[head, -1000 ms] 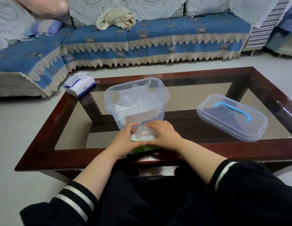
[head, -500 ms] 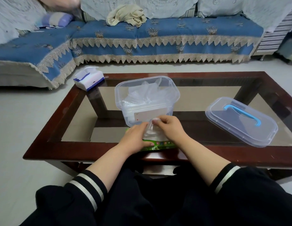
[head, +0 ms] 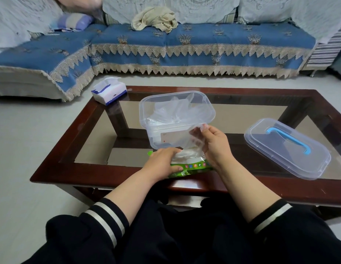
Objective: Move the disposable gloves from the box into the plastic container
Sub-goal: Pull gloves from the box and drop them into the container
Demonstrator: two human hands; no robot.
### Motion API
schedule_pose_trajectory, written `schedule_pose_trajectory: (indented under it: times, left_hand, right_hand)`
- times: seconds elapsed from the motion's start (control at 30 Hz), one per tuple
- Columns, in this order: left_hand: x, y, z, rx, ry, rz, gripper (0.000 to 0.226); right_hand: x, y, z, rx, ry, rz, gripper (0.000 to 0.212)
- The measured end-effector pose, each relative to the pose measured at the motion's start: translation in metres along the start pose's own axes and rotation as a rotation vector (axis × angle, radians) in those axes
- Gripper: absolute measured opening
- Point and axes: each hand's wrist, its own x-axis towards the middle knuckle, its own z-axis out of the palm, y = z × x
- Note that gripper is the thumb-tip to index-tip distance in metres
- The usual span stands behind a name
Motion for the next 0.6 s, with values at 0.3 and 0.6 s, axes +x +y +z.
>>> schedule_pose_trajectory:
  times: [0.3,0.6]
  left_hand:
    - [-0.003,0.003,0.0,0.178,-0.046,0.082,0.075]
    - [-0.003,0.025,0.015,0.516,-0.064,0.167,0.1]
  right_hand:
    - [-0.001,-0.011,-0.017,-0.882,-0.116,-0.127,0.043]
    - [-0.003,0.0,-0.009,-1.105,-0.042,-0.046,0.033]
